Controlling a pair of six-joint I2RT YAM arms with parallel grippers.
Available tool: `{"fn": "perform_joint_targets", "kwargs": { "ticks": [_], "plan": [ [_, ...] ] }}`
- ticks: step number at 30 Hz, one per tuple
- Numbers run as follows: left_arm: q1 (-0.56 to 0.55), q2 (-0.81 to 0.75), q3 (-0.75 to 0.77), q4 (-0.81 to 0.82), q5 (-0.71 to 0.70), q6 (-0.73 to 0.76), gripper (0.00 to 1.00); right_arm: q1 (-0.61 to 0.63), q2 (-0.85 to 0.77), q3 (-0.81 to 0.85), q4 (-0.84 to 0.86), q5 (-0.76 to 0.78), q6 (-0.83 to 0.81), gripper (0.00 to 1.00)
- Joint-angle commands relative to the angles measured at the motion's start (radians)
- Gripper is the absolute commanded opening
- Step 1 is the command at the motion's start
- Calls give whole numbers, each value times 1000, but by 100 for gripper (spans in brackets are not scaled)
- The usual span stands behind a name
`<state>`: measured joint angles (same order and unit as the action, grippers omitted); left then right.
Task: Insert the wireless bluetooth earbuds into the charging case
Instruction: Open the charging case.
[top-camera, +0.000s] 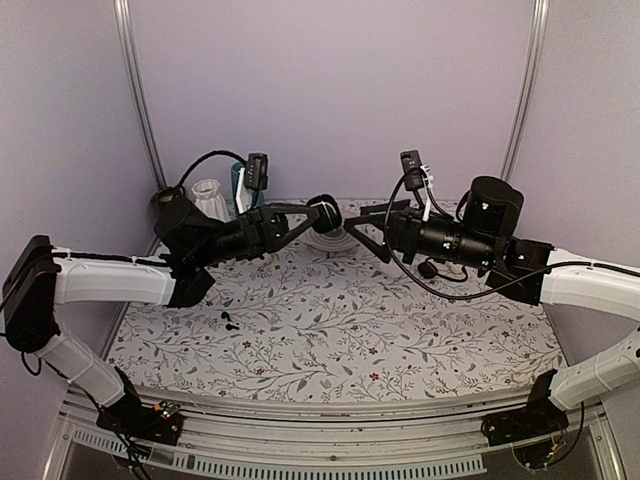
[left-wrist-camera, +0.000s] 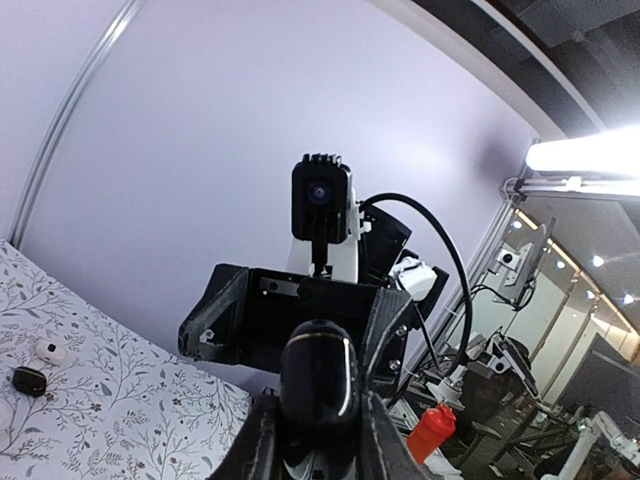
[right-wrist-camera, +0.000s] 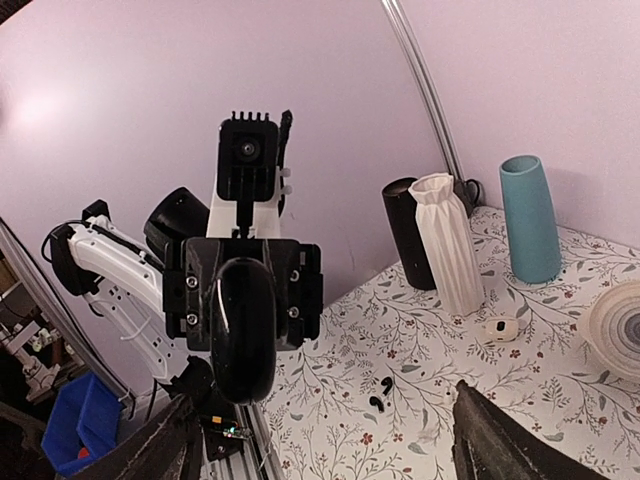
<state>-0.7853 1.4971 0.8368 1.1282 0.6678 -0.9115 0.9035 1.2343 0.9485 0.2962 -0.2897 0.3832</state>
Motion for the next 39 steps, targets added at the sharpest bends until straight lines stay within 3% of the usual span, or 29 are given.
{"fn": "perform_joint_targets", "kwargs": {
  "ticks": [1, 13, 21, 31, 39],
  "plan": [
    [-22, 22, 4, 83, -31, -32, 0, 8, 26, 25, 88, -5, 33, 87],
    [-36, 35, 27, 81, -14, -36, 0, 9, 71, 63, 62, 44, 50, 87],
    [-36, 14, 24, 75, -4, -30, 0, -7, 46, 65, -59, 205, 53, 87],
    [-37, 6, 19, 67, -2, -18, 0, -21, 16, 53, -65, 205, 65, 87],
    [-33, 1, 6, 56, -26, -10, 0, -17, 35, 68, -24, 92, 77, 85]
  ]
}}
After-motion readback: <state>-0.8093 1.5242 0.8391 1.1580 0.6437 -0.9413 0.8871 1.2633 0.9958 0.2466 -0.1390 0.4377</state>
